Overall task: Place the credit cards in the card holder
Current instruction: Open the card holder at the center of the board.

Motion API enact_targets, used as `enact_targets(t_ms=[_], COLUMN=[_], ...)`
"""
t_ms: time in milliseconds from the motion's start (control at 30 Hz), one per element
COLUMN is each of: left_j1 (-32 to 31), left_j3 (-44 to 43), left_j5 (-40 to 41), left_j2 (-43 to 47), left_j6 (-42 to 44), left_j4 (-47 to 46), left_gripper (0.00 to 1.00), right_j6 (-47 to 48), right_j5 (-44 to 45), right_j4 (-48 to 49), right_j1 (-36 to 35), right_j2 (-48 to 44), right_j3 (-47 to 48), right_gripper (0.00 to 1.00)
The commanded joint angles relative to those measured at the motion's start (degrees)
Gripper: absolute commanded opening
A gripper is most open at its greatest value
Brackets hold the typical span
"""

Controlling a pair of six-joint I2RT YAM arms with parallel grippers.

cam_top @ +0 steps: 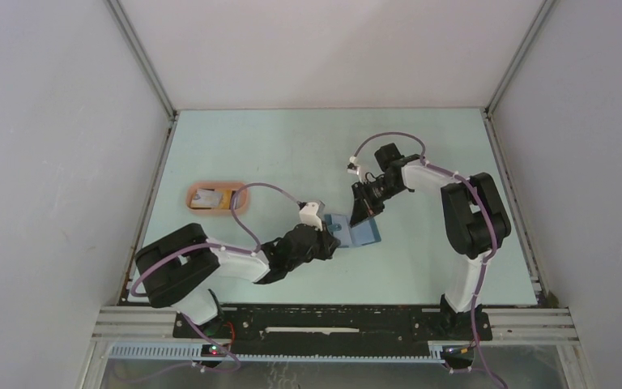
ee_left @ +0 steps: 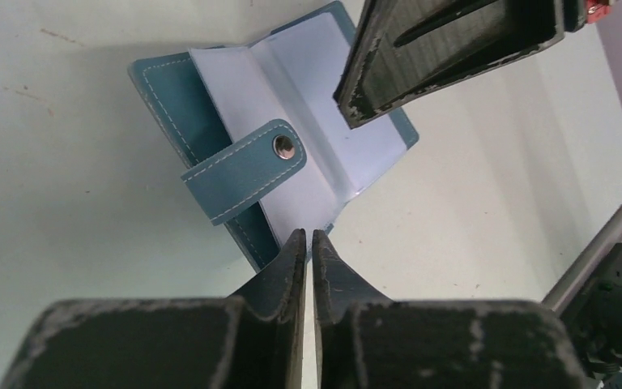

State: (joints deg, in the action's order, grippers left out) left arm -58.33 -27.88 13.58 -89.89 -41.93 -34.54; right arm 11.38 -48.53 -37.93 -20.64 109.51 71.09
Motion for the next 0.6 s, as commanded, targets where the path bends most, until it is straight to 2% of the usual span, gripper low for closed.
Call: enact_targets(t_ms=[0,167,400,567], left_j1=[0.32,0.32,0.3,0.37], left_j3=[-1.83,-1.15,0.2,1.19], left_j5=[-2.21,-2.99,-2.93,-2.55], left_j2=[2.92,4.26,8.76,10.46], left_j6=[1.94,1.88,1.85,1.94], left_j4=[-1.18,-2.05,-2.36,-2.33], left_gripper=[0.11,0.16,0.37,0.42], right_j6=[2.55,2.84,3.26,3.3], right_j5=[0.11,0.2,0.5,-0.3], right_j4=[-0.9,-1.04,-1.18,-1.34], right_j1=[-0.69,-0.83,-0.8,-0.8], right_j2=[-3.34,-3.42,-4.28,-4.35], right_j3=[2.3,2.3,2.36,2.34], right_gripper=[0.2,0.21,0.25,0.27])
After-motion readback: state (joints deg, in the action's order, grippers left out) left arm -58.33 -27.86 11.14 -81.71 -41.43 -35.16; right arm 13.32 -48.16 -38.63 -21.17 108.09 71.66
